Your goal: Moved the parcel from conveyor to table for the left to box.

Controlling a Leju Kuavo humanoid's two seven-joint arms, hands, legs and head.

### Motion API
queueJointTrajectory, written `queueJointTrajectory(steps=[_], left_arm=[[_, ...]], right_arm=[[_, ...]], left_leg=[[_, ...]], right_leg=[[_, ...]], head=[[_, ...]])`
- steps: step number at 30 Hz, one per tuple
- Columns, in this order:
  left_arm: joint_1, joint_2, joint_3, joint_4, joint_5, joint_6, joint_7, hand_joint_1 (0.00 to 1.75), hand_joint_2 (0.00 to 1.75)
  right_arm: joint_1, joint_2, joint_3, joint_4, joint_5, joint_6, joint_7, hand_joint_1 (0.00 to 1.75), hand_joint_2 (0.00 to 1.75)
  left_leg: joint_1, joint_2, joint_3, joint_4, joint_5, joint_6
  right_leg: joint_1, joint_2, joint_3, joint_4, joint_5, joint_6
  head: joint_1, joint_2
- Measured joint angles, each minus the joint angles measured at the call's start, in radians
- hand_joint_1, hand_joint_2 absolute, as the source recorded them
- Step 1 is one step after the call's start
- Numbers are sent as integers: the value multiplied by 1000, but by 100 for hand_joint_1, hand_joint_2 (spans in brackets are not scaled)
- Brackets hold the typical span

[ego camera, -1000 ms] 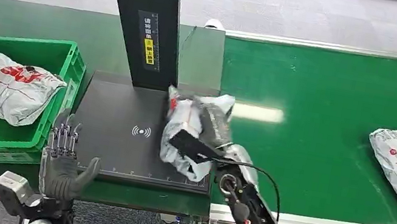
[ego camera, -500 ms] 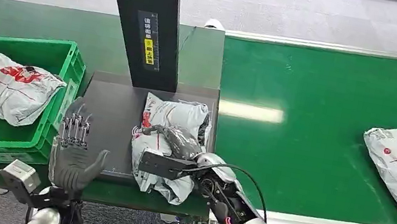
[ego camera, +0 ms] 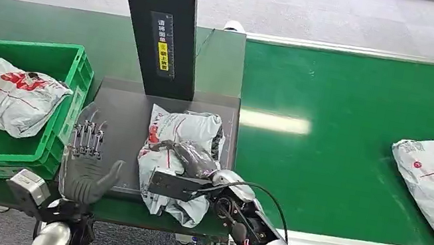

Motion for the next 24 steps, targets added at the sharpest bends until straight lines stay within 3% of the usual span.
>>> queueJointTrajectory(steps=[4,5,6,13,24], left_arm=[[0,0,0,3,0,0,0,0,175],[0,0,0,3,0,0,0,0,175],[0,0,0,3,0,0,0,0,175],[-1,-1,0,3,4,0,3,0,175],[0,0,-10,3,26,-18,19,0,175]], right_arm=[[0,0,0,0,0,0,0,175,175],[0,0,0,1,0,0,0,157,175],[0,0,0,1,-2,-6,-2,5,175],[25,-3,-45,-37,-122,-214,-93,0,175],[140,-39,-214,-240,-315,-416,-197,0,175]], left_leg=[[0,0,0,0,0,0],[0,0,0,0,0,0],[0,0,0,0,0,0],[0,0,0,0,0,0],[0,0,-1,0,0,0]], right_leg=[[0,0,0,0,0,0],[0,0,0,0,0,0],[0,0,0,0,0,0],[0,0,0,0,0,0],[0,0,-1,0,0,0]], head=[[0,0],[0,0],[0,0],[0,0],[0,0]])
